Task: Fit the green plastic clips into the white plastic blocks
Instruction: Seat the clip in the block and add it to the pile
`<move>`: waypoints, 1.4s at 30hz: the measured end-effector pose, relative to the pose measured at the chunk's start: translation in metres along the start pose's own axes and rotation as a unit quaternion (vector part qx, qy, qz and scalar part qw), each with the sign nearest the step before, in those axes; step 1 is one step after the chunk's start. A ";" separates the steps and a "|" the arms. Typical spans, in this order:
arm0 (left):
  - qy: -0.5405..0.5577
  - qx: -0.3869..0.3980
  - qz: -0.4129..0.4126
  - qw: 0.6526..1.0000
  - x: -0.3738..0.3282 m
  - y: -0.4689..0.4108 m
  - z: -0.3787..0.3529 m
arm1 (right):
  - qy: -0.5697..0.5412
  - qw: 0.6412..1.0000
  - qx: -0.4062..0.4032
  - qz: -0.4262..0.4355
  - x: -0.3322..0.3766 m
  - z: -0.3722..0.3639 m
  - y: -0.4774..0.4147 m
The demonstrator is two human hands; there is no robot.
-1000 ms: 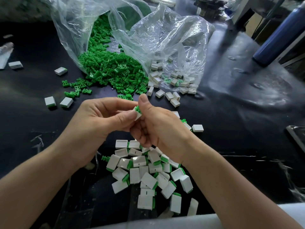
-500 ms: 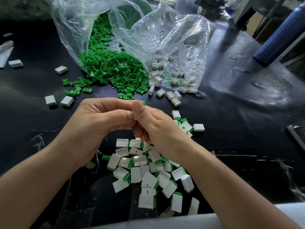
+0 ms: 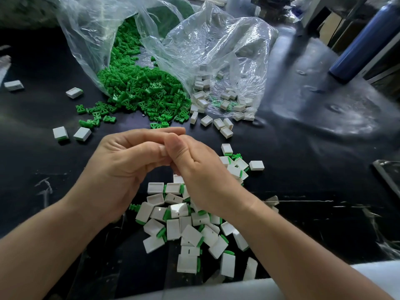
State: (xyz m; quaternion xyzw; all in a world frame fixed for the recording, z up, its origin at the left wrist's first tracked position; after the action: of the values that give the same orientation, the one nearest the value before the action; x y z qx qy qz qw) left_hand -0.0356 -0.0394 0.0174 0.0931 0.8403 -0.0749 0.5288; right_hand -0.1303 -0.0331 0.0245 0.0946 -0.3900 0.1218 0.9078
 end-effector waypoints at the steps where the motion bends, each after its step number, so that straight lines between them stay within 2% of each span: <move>1: -0.011 0.002 0.003 1.000 0.000 0.000 0.000 | 0.002 1.000 -0.001 0.001 0.000 0.000 0.000; 5: -0.015 0.001 0.008 1.000 0.001 0.000 0.000 | 0.014 1.000 -0.008 0.004 0.000 0.000 -0.001; 13: -0.013 -0.007 0.020 1.000 0.002 -0.001 0.001 | -0.049 0.999 -0.009 0.005 -0.004 0.001 -0.002; 24: 0.010 -0.005 0.018 1.000 -0.001 0.000 -0.002 | -0.023 1.000 -0.017 0.005 -0.008 0.012 -0.006; 28: 0.000 -0.025 0.029 0.999 0.002 -0.001 0.001 | -0.013 0.996 -0.081 -0.028 -0.027 0.039 -0.011; 31: 0.005 -0.034 0.037 0.999 0.002 0.000 0.001 | 0.027 0.985 -0.159 -0.066 -0.048 0.064 -0.015; 34: -0.043 -0.001 0.038 0.998 0.001 0.002 -0.001 | 0.087 0.966 -0.222 -0.103 -0.067 0.083 -0.018; 37: -0.091 0.072 0.037 0.993 0.000 0.007 -0.013 | 0.146 0.951 -0.239 -0.131 -0.080 0.092 -0.020; 42: -0.091 0.047 0.043 0.994 0.002 0.003 -0.010 | 0.235 0.928 -0.224 -0.183 -0.094 0.092 -0.025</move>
State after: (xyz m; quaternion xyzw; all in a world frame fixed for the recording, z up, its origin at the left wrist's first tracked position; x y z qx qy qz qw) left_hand -0.0440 -0.0337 0.0194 0.1472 0.7792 -0.0998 0.6011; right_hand -0.2487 -0.0953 0.0161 -0.0728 -0.1588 -0.1185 0.9775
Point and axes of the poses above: each hand's wrist, its own y-axis away from the middle knuckle, its own z-axis out of the back of the hand, x = y × z, the point moved 7 cm from there along -y, towards the middle knuckle, and after that the axes turned 12 degrees about y, right-handed, at the moved point
